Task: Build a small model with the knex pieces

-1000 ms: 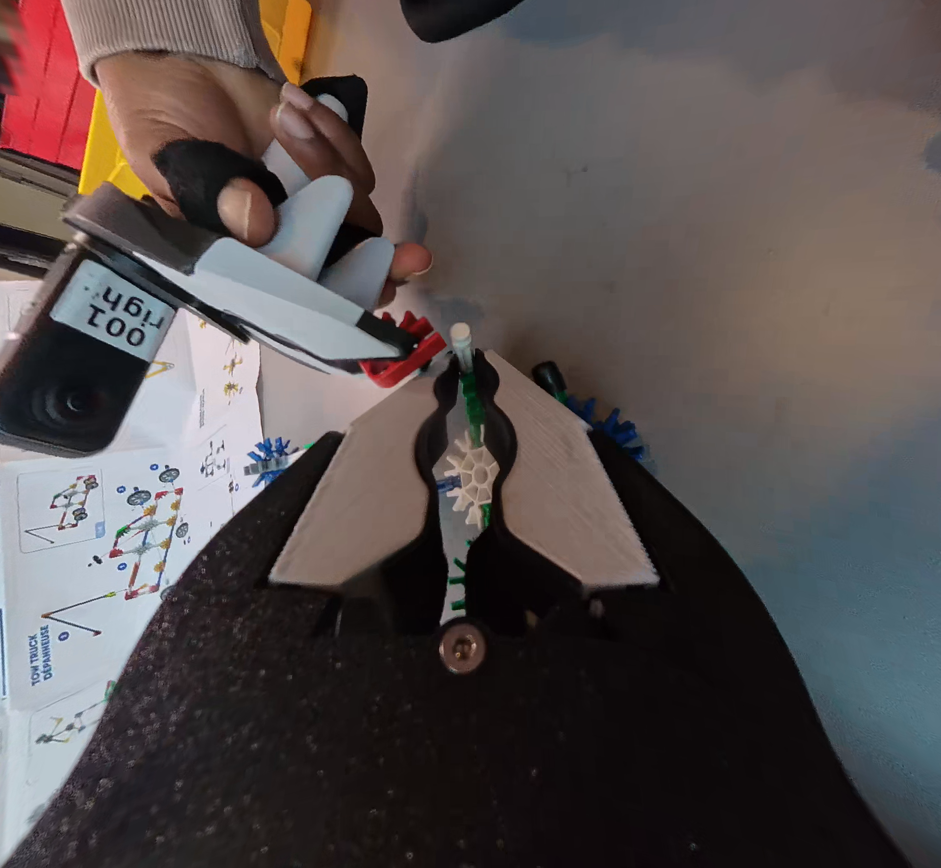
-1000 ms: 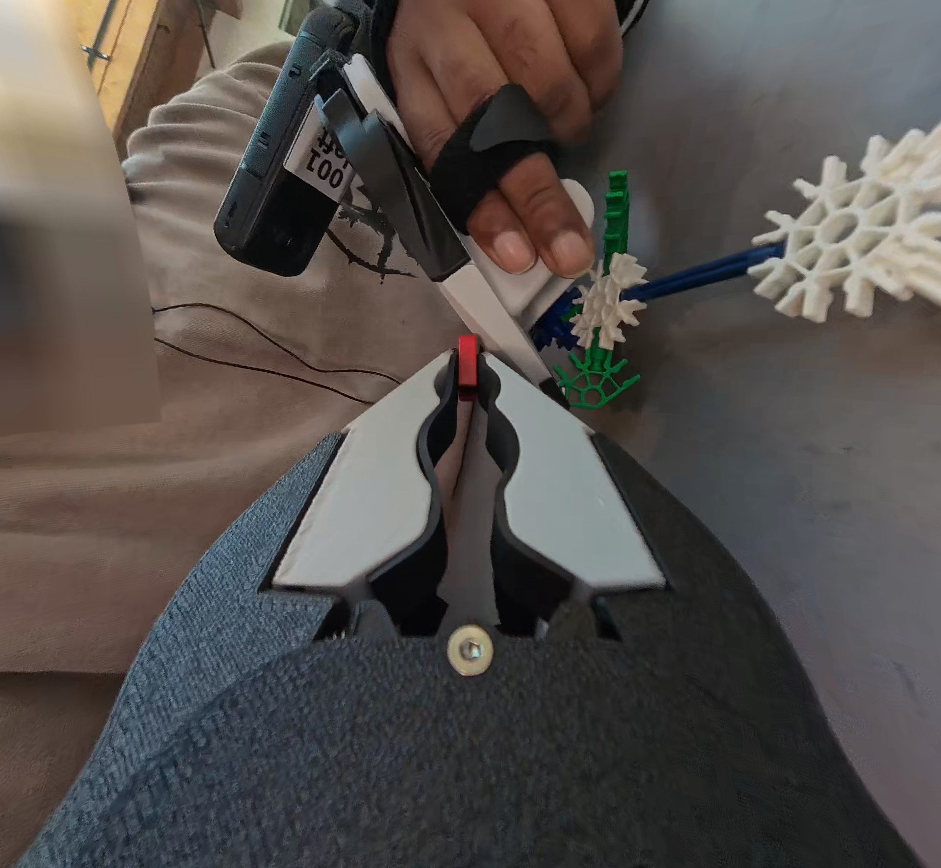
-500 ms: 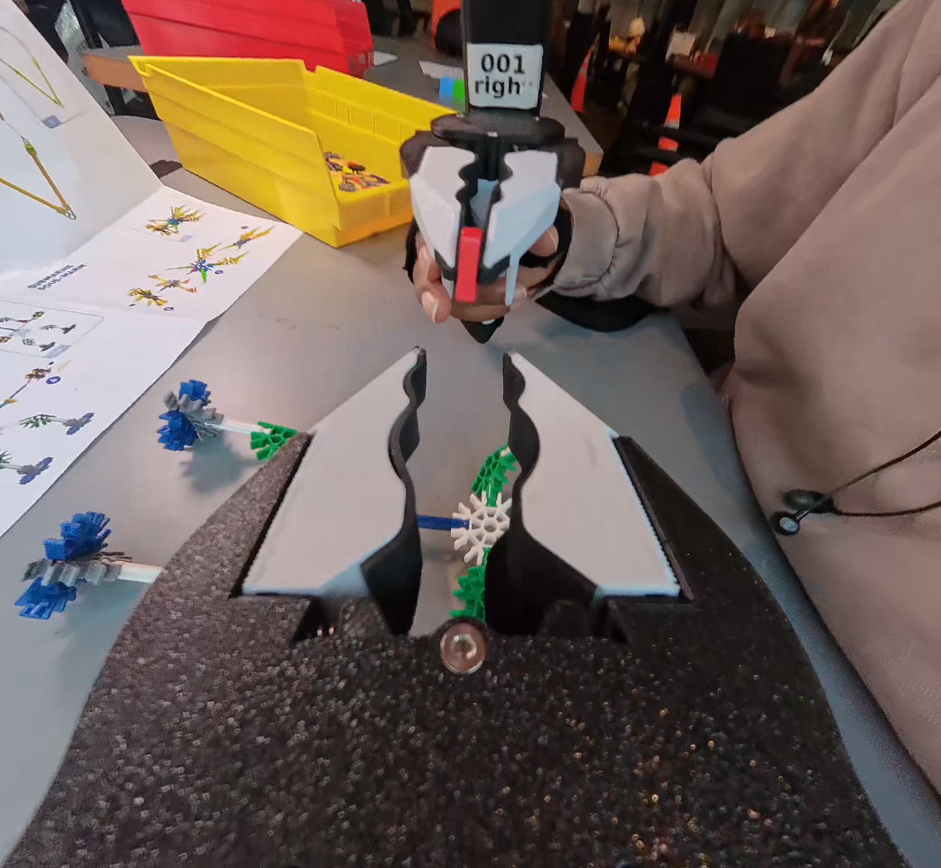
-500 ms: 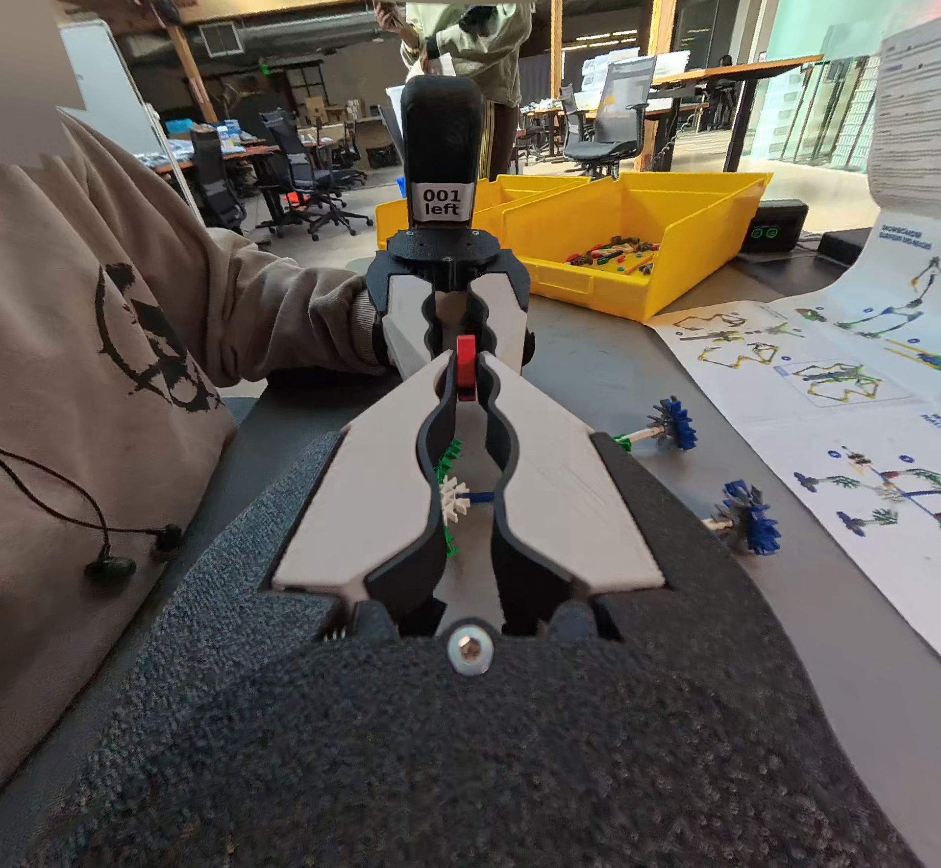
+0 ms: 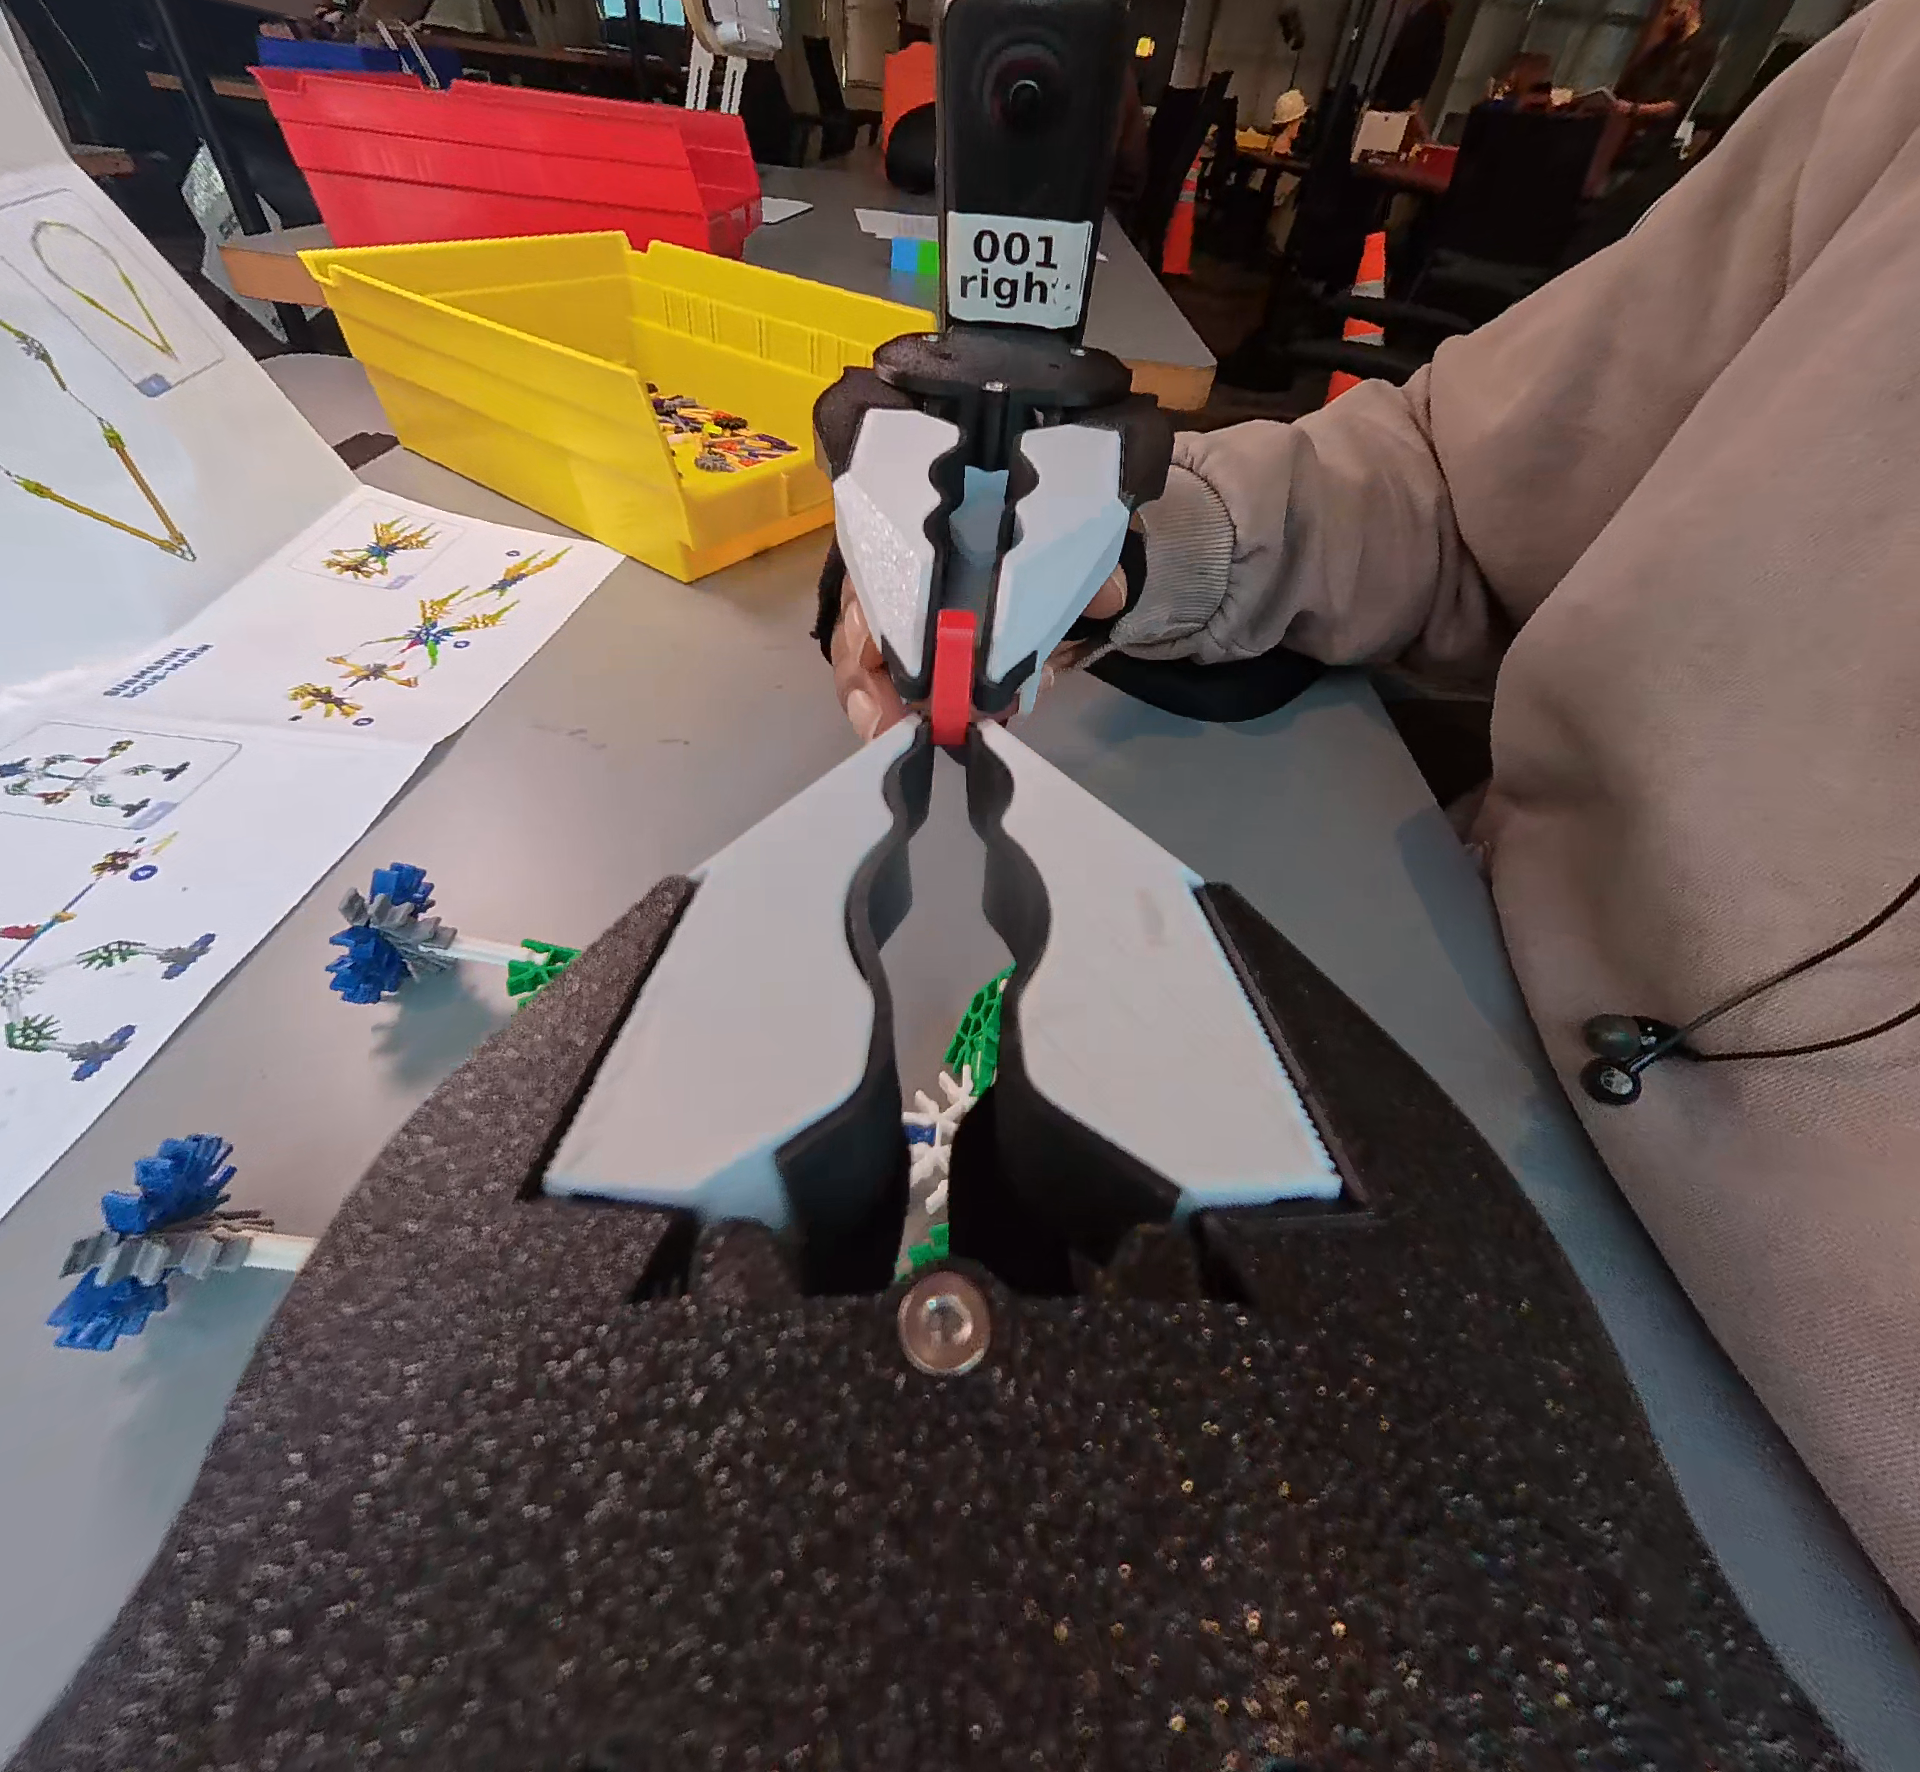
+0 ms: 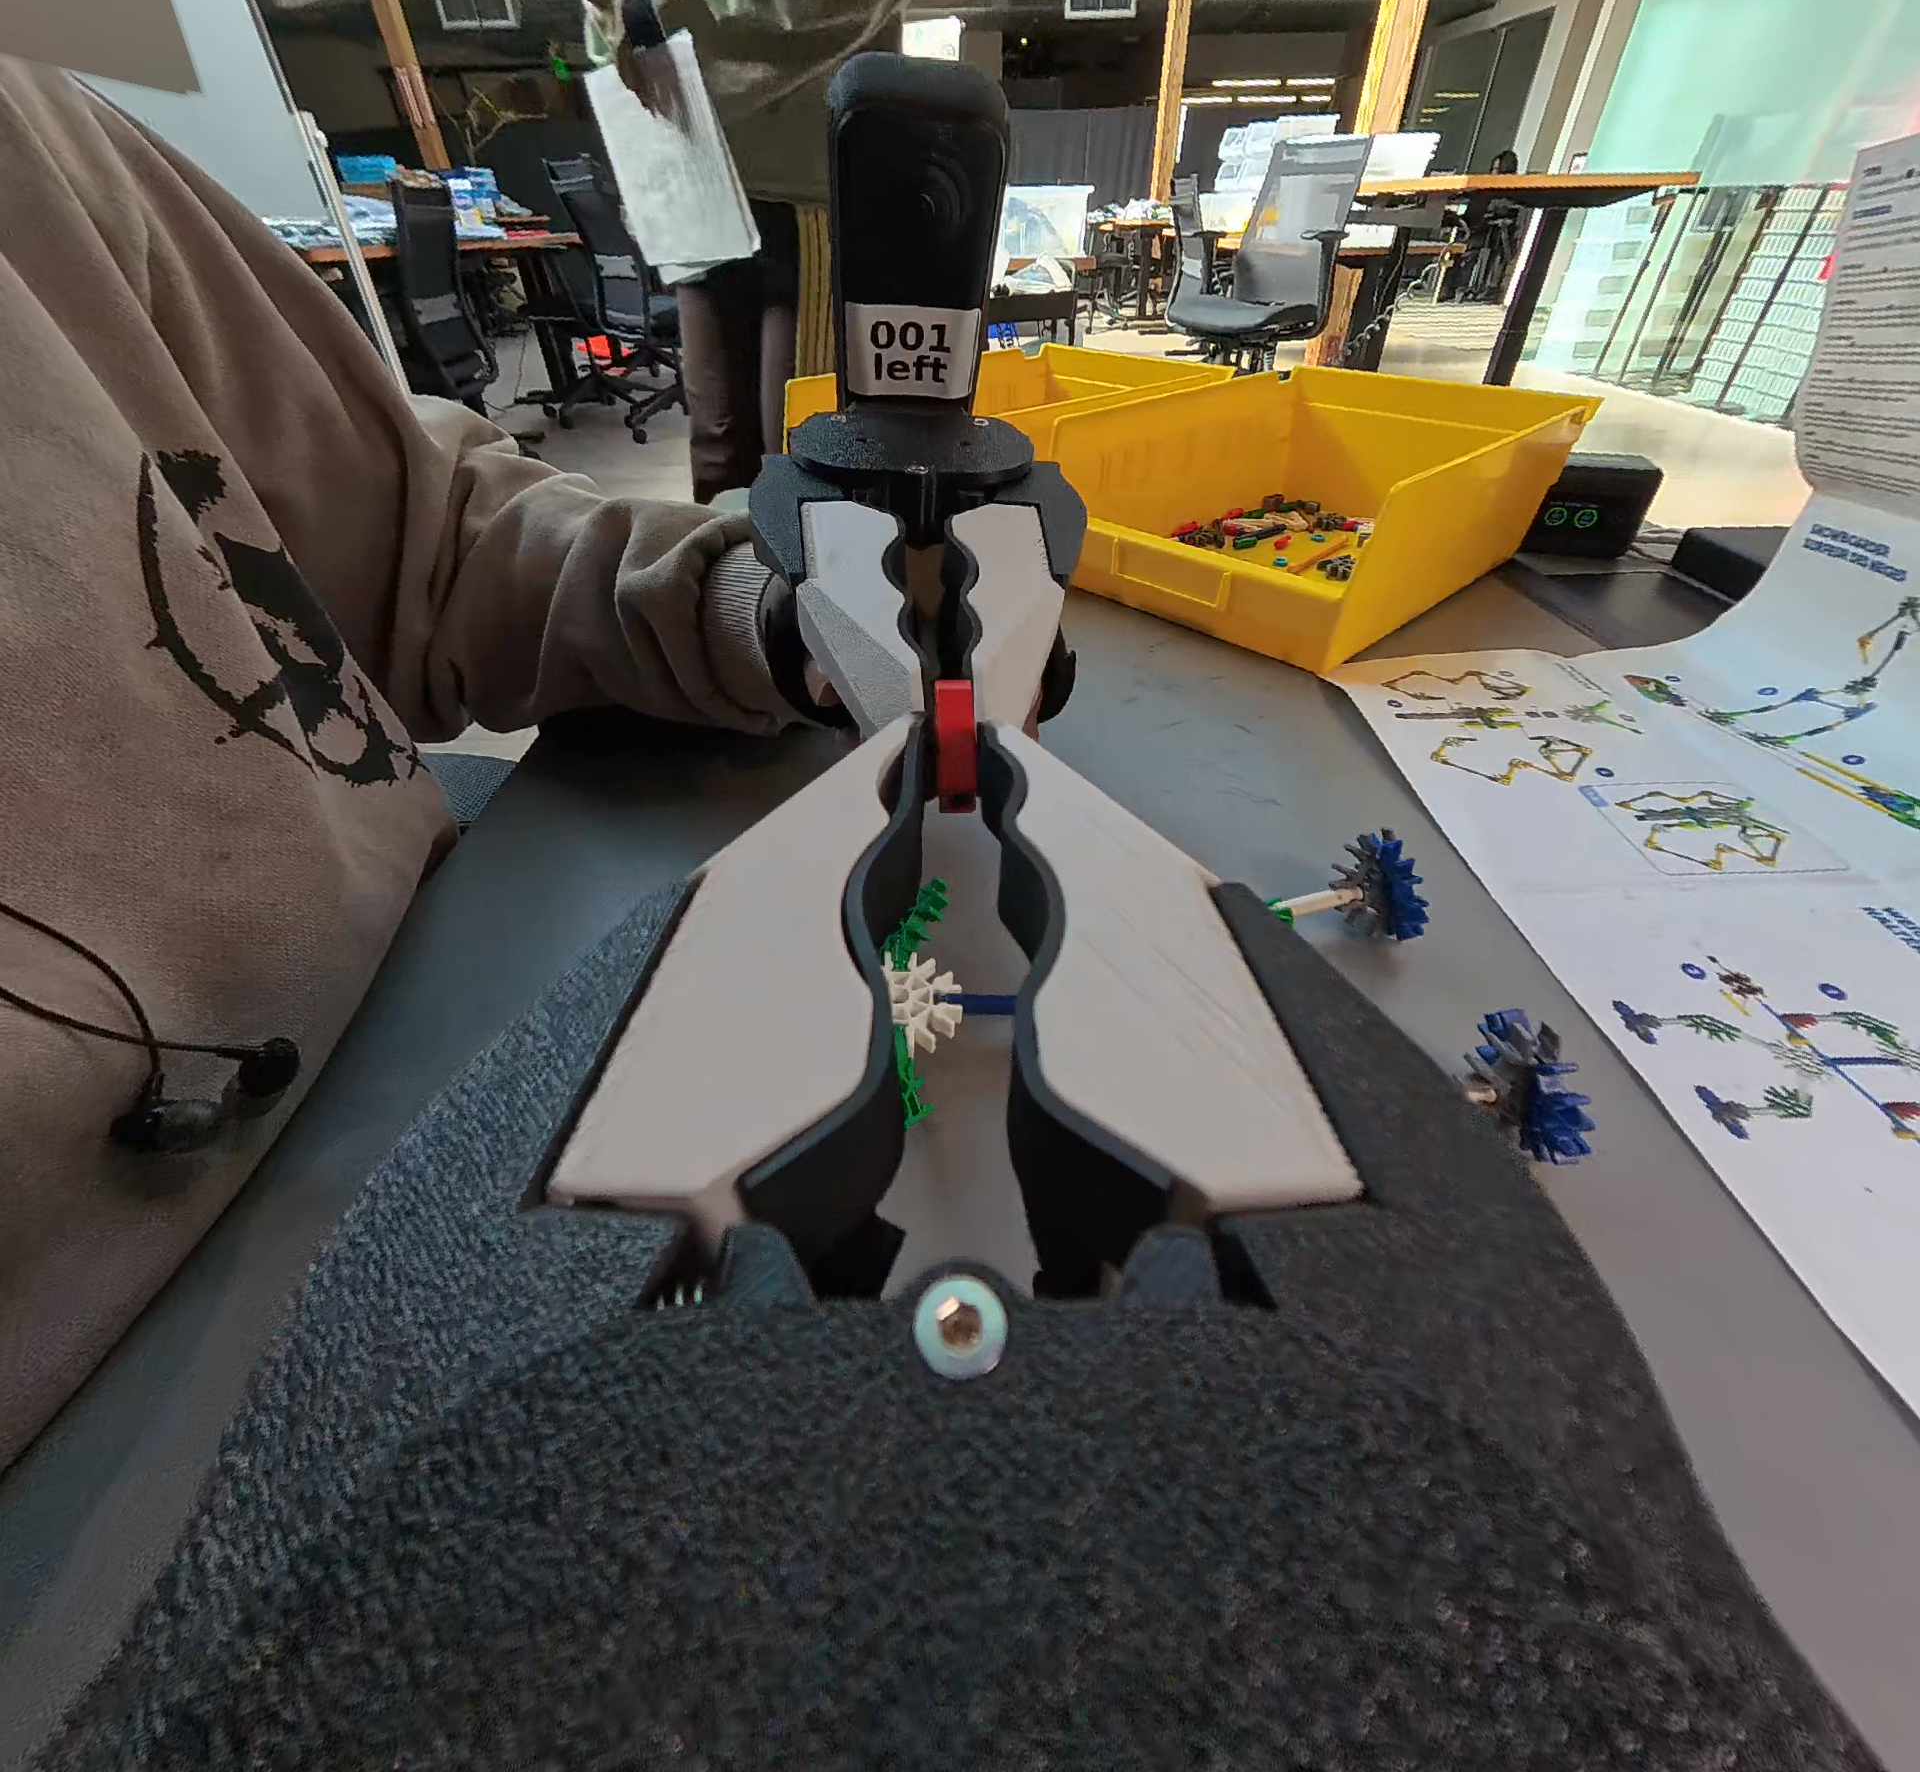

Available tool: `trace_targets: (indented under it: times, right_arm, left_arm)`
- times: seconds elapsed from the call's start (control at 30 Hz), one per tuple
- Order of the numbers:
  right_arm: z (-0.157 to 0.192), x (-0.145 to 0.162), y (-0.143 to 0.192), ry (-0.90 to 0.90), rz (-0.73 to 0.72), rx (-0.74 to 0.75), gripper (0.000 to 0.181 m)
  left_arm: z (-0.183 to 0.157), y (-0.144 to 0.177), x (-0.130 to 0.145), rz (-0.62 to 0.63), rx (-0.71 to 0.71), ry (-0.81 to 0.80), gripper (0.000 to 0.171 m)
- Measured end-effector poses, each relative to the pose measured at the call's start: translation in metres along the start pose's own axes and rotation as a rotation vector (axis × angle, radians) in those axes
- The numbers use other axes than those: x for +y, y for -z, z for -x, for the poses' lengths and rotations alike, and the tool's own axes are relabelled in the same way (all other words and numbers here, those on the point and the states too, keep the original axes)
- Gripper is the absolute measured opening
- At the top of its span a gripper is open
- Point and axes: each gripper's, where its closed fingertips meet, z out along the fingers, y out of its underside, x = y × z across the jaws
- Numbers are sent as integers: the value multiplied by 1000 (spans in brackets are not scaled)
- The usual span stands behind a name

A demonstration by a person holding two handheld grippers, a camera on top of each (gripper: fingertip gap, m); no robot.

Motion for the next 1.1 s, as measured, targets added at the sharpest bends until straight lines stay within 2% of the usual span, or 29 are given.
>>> trace_targets:
  times: [0.13,0.2,0.27,0.37,0.47,0.53,0.6,0.67,0.73,0.8,0.9,1.0,1.1]
  right_arm:
    - [-11,-10,10,-9,-31,46,28]
    - [-18,-9,16,1,-1,79,38]
    - [-27,-5,22,25,46,125,45]
    - [-33,-2,29,57,94,159,48]
    - [-34,4,31,64,144,154,48]
    - [-33,7,32,68,163,140,46]
    - [-29,11,31,68,185,110,45]
    - [-27,14,29,73,200,96,45]
    - [-24,17,26,68,208,84,45]
    - [-21,18,24,61,211,72,44]
    - [-20,20,22,59,217,67,45]
    - [-17,25,22,59,244,49,45]
    - [-9,34,20,75,296,10,44]
  left_arm:
    - [25,22,-9,7,-130,-37,6]
    - [57,56,-25,11,-334,-93,6]
    - [91,115,-47,13,-610,-148,6]
    - [123,241,-62,93,-1075,-165,6]
    - [117,374,-36,275,-1473,-49,6]
    - [99,441,-8,352,-1644,66,6]
    - [81,486,27,418,-1741,190,5]
    - [68,508,52,431,-1785,276,13]
    - [63,507,58,388,-1772,292,21]
    - [67,493,51,341,-1731,246,22]
    - [85,440,28,254,-1566,167,23]
    - [100,338,7,178,-1192,124,23]
    - [91,222,-1,187,-790,39,23]
